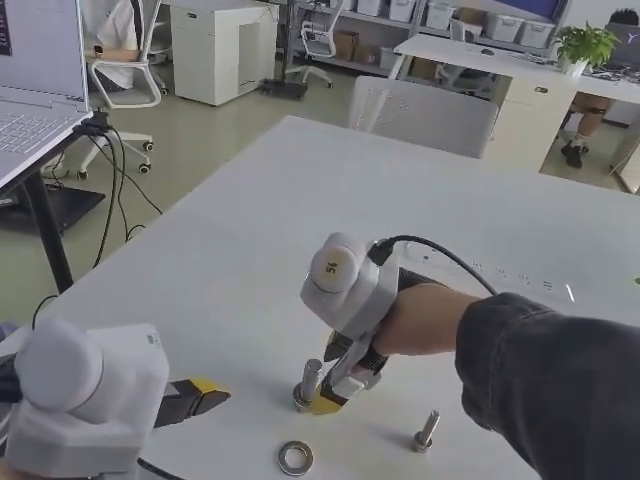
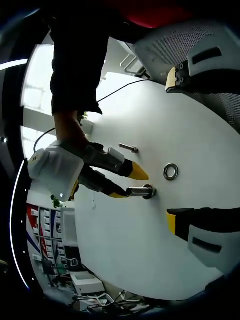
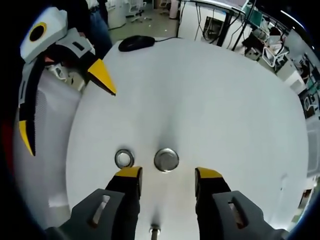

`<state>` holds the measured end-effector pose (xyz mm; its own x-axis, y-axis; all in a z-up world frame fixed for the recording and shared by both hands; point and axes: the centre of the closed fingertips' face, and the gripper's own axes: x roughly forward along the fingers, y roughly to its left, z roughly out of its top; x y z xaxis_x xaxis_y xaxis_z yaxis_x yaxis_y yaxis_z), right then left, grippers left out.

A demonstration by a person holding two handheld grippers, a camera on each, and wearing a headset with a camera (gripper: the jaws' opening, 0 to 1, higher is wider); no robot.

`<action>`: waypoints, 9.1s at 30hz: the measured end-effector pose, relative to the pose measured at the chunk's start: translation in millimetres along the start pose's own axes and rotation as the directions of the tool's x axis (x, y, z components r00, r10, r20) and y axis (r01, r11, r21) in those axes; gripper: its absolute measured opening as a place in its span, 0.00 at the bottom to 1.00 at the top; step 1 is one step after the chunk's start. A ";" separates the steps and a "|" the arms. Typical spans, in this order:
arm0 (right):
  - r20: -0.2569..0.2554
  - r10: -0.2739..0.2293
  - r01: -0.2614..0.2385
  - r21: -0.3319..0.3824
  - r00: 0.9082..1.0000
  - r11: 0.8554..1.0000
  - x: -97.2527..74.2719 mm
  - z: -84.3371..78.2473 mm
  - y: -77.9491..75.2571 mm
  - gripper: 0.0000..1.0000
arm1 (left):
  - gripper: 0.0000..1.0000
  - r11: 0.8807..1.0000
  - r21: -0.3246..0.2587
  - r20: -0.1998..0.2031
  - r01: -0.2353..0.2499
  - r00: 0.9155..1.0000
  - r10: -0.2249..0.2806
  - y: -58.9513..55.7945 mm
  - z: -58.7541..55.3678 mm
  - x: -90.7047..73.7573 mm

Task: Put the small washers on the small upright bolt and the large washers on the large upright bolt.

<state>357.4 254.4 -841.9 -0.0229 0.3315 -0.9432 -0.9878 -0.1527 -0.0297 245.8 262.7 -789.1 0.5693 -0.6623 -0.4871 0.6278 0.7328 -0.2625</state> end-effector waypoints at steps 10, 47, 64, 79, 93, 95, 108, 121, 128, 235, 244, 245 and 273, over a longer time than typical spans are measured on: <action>0.024 -0.022 0.022 0.003 0.999 1.000 -18.0 -7.5 11.8 0.44 | 0.95 1.000 0.004 0.000 0.008 1.000 -0.008 -1.4 0.2 0.3; 0.078 0.011 -0.013 0.023 0.997 1.000 -15.8 -10.2 77.5 0.42 | 0.96 1.000 0.028 0.028 0.000 1.000 -0.001 -3.9 7.4 -7.9; 0.065 0.046 -0.046 0.003 0.997 0.999 12.6 3.4 75.1 0.39 | 0.95 1.000 0.024 0.028 -0.002 1.000 0.001 -1.7 6.4 -7.0; 0.041 0.065 -0.065 -0.003 0.997 0.998 31.3 2.9 76.8 0.36 | 0.95 1.000 0.017 0.027 -0.003 1.000 0.002 -2.8 3.7 -8.5; 0.014 0.060 -0.059 -0.026 0.998 0.998 38.1 1.7 74.3 0.34 | 0.95 1.000 0.012 0.031 -0.007 1.000 0.006 -1.6 3.7 -9.6; 0.013 0.059 -0.058 -0.030 0.998 0.998 38.4 2.1 73.8 0.34 | 0.95 1.000 0.011 0.031 -0.007 0.999 0.006 -1.2 3.8 -9.9; -0.002 0.048 -0.048 -0.069 0.999 0.996 38.5 1.4 73.2 0.32 | 0.95 1.000 0.010 0.036 -0.009 0.999 0.009 -1.5 4.8 -9.3; -0.005 0.048 -0.048 -0.078 0.999 0.996 37.2 1.4 73.9 0.25 | 0.94 1.000 0.008 0.040 -0.008 0.999 0.008 -1.6 5.9 -9.2; 0.000 0.047 -0.047 -0.068 0.999 0.997 36.8 1.9 73.4 0.23 | 0.94 1.000 0.007 0.037 -0.005 0.999 0.005 -1.5 5.5 -8.5; -0.017 -0.082 0.078 -0.150 0.996 0.986 -41.0 33.4 1.5 0.23 | 0.93 1.000 0.005 0.035 0.010 0.999 -0.010 -0.7 3.1 -4.7; -0.035 -0.063 0.058 -0.143 0.997 0.988 -31.0 30.8 -0.3 0.23 | 0.93 1.000 0.000 0.033 0.007 0.999 -0.007 0.2 1.1 -4.6; -0.038 -0.060 0.054 -0.143 0.997 0.988 -29.9 30.3 0.0 0.23 | 0.93 1.000 -0.002 0.033 0.008 0.999 -0.008 0.3 1.1 -4.6; -0.082 -0.013 0.002 -0.131 0.997 0.991 -5.9 23.0 3.2 0.23 | 0.93 1.000 -0.007 0.035 0.003 0.999 -0.002 1.4 -1.4 -5.1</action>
<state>350.8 273.4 -828.8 0.0026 0.2560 -0.9667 -0.9593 -0.2723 -0.0746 243.0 267.3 -788.1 0.5858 -0.6690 -0.4574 0.6255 0.7321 -0.2697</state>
